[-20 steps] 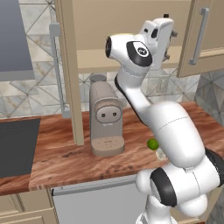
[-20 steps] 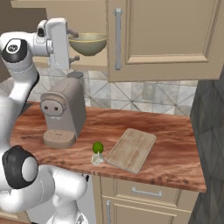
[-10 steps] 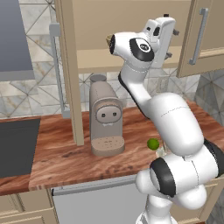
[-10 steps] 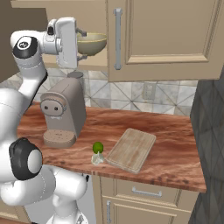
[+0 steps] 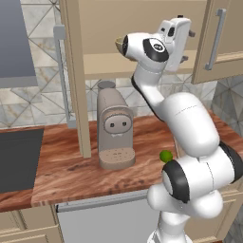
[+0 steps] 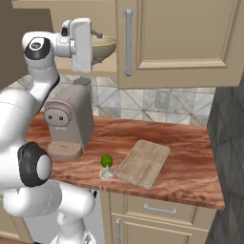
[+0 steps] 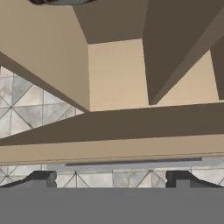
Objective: Open the cabinet. Place the bowl and condiment on the counter. Then place the lime and garlic on the cutting board.
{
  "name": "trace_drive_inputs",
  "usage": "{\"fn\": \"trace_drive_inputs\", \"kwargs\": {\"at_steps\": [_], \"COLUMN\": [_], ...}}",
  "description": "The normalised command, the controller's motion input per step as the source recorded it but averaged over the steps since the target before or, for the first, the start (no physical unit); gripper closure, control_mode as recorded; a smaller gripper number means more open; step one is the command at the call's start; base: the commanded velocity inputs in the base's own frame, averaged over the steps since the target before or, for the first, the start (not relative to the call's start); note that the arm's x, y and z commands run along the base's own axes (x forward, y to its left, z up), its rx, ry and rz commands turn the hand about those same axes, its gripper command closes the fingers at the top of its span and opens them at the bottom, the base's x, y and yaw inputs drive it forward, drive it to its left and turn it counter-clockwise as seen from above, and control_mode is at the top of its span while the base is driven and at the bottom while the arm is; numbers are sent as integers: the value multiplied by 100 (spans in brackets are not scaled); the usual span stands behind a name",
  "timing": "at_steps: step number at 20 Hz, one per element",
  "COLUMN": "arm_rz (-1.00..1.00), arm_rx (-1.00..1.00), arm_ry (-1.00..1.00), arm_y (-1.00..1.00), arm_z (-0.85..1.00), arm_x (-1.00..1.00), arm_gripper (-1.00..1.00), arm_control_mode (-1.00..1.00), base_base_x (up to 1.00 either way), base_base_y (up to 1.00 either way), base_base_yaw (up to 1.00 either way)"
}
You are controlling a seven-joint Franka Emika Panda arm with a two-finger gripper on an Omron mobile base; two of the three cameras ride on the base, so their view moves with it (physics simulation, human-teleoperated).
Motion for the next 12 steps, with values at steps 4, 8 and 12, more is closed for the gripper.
{"fn": "trace_drive_inputs", "kwargs": {"at_steps": [4,8,12], "arm_rz": [-3,-3,-3], "arm_rx": [0,0,0], "arm_ry": [5,5,5], "arm_y": [-13,-13,-10], "arm_z": [0,0,0], "arm_x": [20,16,17], "arm_gripper": [-100,-100,-100], "arm_control_mode": [-100,-100,-100], "base_base_x": [0,0,0], "base_base_y": [0,0,0], "base_base_yaw": [0,0,0]}}
